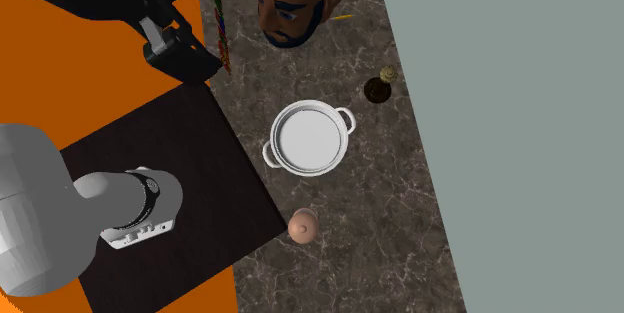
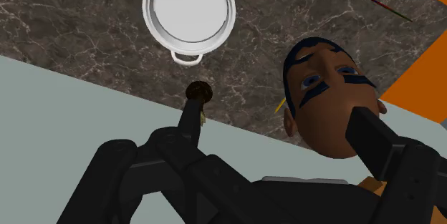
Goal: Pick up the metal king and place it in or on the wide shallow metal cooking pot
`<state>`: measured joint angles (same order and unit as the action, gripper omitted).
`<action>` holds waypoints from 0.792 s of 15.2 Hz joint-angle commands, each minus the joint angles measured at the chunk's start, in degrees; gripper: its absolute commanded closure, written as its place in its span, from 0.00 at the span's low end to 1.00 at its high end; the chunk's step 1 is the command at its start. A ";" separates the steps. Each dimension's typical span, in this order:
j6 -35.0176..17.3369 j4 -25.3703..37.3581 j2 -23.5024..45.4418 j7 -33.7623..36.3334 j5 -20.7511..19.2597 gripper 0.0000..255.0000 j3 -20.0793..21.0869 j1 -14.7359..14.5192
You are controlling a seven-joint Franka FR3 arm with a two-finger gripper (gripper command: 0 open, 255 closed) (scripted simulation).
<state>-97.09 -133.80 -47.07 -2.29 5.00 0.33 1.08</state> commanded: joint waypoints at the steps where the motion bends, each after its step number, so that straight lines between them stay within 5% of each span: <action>1: 0.00 0.00 0.00 0.00 0.00 0.00 0.00 0.00; 12: -15.62 0.63 20.16 -9.06 1.38 0.00 -5.61 -0.82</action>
<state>-111.27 -133.10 -28.66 -10.22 6.20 -4.62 0.28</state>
